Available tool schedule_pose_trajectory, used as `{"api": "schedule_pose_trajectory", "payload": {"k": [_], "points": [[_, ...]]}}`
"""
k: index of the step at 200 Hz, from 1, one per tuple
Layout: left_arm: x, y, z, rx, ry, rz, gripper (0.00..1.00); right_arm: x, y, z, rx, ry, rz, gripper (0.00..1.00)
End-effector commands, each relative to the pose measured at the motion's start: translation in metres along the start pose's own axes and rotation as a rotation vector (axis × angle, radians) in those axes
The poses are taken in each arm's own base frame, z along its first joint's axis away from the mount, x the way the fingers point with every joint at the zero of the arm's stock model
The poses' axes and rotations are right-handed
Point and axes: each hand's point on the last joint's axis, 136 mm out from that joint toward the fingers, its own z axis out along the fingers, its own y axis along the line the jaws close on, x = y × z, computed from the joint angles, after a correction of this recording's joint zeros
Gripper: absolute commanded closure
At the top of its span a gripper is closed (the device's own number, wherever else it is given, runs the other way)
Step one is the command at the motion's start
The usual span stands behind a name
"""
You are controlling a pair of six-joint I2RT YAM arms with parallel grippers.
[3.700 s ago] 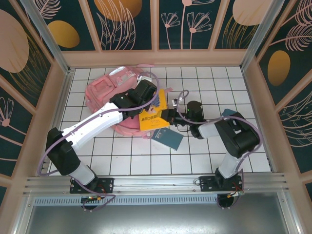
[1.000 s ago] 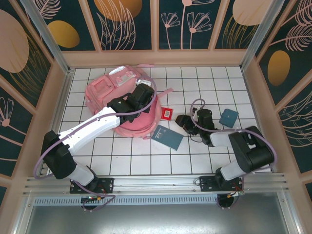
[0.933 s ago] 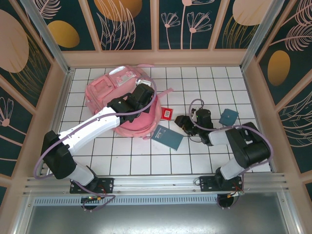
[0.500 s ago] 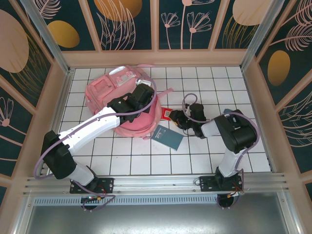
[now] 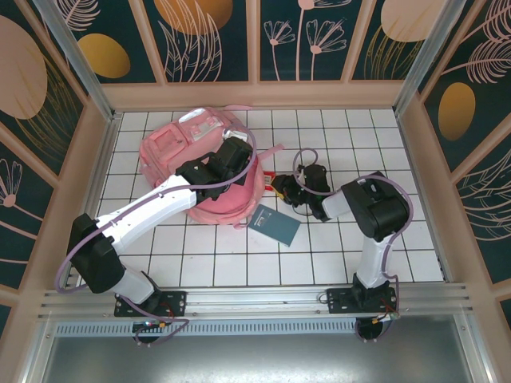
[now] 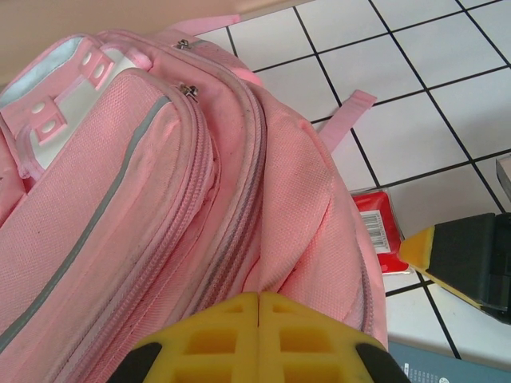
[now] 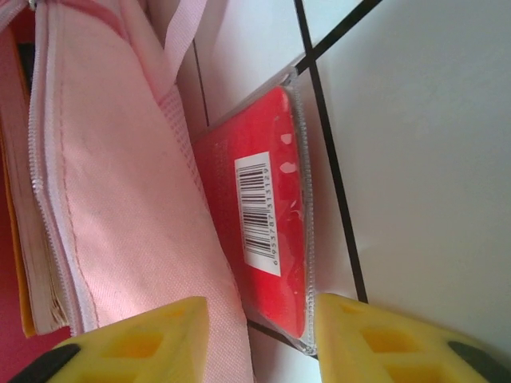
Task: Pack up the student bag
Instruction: Pick up the personal item from the center of the table.
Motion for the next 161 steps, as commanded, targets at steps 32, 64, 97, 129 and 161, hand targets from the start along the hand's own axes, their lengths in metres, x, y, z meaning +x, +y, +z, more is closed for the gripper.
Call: {"api": "schedule_pose_trajectory", "payload": {"k": [32,64,97,129,161], "points": [[-0.016,-0.003,-0.009,0.029,-0.064,-0.036,1.0,0.004,-0.018,-0.006,0.256,-0.059,-0.046,0.51],[-0.015,-0.004,-0.01,0.036,-0.066,-0.035,1.0,0.002,-0.022,0.002,0.273,-0.051,-0.045,0.51],[-0.014,-0.001,-0.012,0.029,-0.067,-0.035,1.0,0.002,-0.024,0.016,0.309,-0.027,-0.045,0.48],[-0.014,-0.001,-0.014,0.032,-0.069,-0.037,1.0,0.004,-0.013,0.028,0.244,-0.003,-0.035,0.49],[-0.013,-0.001,-0.013,0.035,-0.064,-0.04,1.0,0.005,0.003,0.032,0.109,0.0,-0.021,0.55]]}}
